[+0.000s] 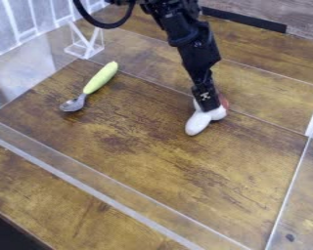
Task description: Remove the mushroom from the silver pot and put it on the table
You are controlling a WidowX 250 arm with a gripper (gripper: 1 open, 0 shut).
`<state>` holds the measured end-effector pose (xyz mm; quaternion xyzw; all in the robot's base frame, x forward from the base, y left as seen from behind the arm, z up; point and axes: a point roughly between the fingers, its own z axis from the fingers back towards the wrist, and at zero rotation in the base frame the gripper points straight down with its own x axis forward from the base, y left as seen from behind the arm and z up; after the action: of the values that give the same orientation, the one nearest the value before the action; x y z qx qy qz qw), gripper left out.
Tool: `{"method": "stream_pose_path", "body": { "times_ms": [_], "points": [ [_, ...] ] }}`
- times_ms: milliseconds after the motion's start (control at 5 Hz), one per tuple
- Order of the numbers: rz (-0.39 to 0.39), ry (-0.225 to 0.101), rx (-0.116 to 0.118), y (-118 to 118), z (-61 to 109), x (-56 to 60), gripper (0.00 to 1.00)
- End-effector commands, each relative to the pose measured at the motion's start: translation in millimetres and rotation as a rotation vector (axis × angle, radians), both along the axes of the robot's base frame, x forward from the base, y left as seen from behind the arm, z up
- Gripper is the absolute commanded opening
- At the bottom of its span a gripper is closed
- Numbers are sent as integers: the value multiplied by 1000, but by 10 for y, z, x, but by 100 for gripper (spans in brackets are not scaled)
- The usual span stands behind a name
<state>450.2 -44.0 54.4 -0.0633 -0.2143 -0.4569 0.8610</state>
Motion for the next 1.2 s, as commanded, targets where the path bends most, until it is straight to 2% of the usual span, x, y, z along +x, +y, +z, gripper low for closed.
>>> {"method": "stream_pose_path", "body": {
  "times_ms": [0, 200, 400, 600, 800, 1000],
  "points": [
    [74, -41, -26, 17, 250, 143, 100],
    [41, -4, -69, -58, 233, 129, 100],
    [13, 46, -120, -114, 208, 115, 100],
    [17, 95, -154, -168, 124, 49, 100],
    [20, 139, -176, -212, 59, -25, 100],
    [48, 182, -190, -176, 97, -126, 100]
  ]
}}
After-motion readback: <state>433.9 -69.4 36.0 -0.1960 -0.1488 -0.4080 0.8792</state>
